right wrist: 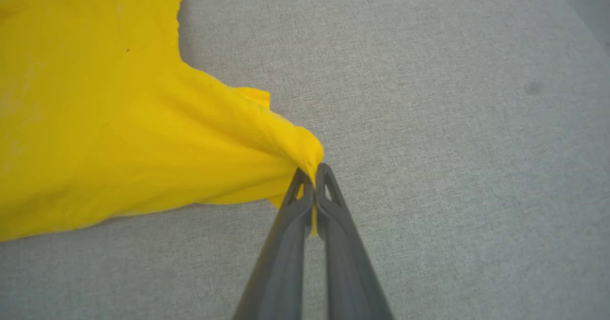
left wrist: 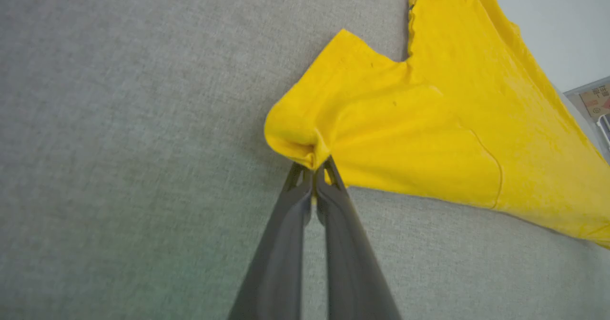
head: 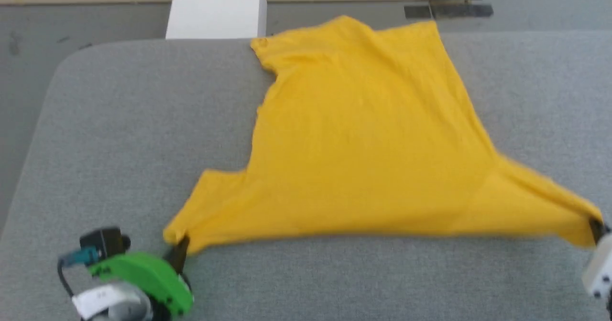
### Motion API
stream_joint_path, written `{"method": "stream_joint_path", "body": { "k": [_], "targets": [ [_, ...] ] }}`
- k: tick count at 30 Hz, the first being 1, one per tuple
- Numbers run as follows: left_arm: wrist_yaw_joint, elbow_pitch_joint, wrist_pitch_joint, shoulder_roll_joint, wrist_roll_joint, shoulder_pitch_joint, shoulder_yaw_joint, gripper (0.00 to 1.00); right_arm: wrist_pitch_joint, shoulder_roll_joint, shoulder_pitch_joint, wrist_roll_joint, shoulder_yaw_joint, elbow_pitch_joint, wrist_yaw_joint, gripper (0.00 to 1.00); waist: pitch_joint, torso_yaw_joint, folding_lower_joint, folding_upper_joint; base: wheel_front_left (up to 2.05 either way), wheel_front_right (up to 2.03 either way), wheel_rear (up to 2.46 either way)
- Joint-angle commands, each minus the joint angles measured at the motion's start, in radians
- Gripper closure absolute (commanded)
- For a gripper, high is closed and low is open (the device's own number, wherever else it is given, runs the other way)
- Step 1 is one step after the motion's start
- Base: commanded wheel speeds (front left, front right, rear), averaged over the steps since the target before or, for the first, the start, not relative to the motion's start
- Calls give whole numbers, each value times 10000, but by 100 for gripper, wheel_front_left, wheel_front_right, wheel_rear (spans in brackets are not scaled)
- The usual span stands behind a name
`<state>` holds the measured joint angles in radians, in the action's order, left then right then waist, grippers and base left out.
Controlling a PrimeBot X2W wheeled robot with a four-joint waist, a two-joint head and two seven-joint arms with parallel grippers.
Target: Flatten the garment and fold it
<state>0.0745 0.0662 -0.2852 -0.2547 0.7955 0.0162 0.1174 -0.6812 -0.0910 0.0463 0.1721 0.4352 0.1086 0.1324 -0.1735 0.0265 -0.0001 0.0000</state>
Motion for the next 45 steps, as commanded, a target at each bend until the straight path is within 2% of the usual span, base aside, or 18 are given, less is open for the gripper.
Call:
{"method": "stream_joint_path", "body": {
  "k": [1,7,15,20,24,26,27,33,35,38,42,45],
  "targets": [
    [170,-250,-118,-120,99,-447,-21,100,-104,113,-345,-46,200,245,-17,100,398,-83,1,0,0,0,0],
    [728,-1272,-737,-185,319,-2041,-5,100,-230,395,-1632,-14,863,315,-17,100,515,-187,1,0,0,0,0],
    [1196,-1464,-1395,-350,271,-2876,242,100,673,405,-1714,243,733,-1814,-17,100,410,-289,1,0,0,0,0],
    [1325,-1469,-1460,-367,164,-2838,332,100,797,406,-1533,56,476,-2935,-17,100,369,-379,1,0,0,0,0],
    [1206,-1371,-1296,-322,201,-2773,317,100,693,406,-1476,39,428,-3196,-17,100,381,-439,1,0,0,0,0],
    [1085,-1268,-1164,-318,213,-2726,303,100,786,406,-1500,-38,447,-2952,-17,4,395,-472,1,0,0,0,0],
    [1010,-1206,-1064,-330,201,-2691,285,100,882,406,-1512,-66,431,-2745,-17,0,405,-483,1,0,0,0,0],
    [652,-906,-698,-389,212,-2532,222,100,2191,407,-1150,497,339,-1550,-17,0,401,-525,1,0,0,0,0],
    [544,-861,-588,-397,194,-2438,231,100,2763,407,-790,967,275,-1285,-17,0,350,-604,1,0,0,0,0],
    [424,-828,-509,-402,201,-2270,247,100,3671,407,-94,1031,-25,-941,-17,0,206,-726,1,0,0,0,0],
    [322,-883,-481,-401,163,-1957,327,100,4578,407,1396,651,-576,-1137,-17,0,-188,-936,1,0,0,0,0],
    [300,-1051,-449,-362,57,-1678,447,100,4741,176,2828,442,-867,-1974,-17,0,-668,-1193,1,0,0,0,0]
  ]
}}
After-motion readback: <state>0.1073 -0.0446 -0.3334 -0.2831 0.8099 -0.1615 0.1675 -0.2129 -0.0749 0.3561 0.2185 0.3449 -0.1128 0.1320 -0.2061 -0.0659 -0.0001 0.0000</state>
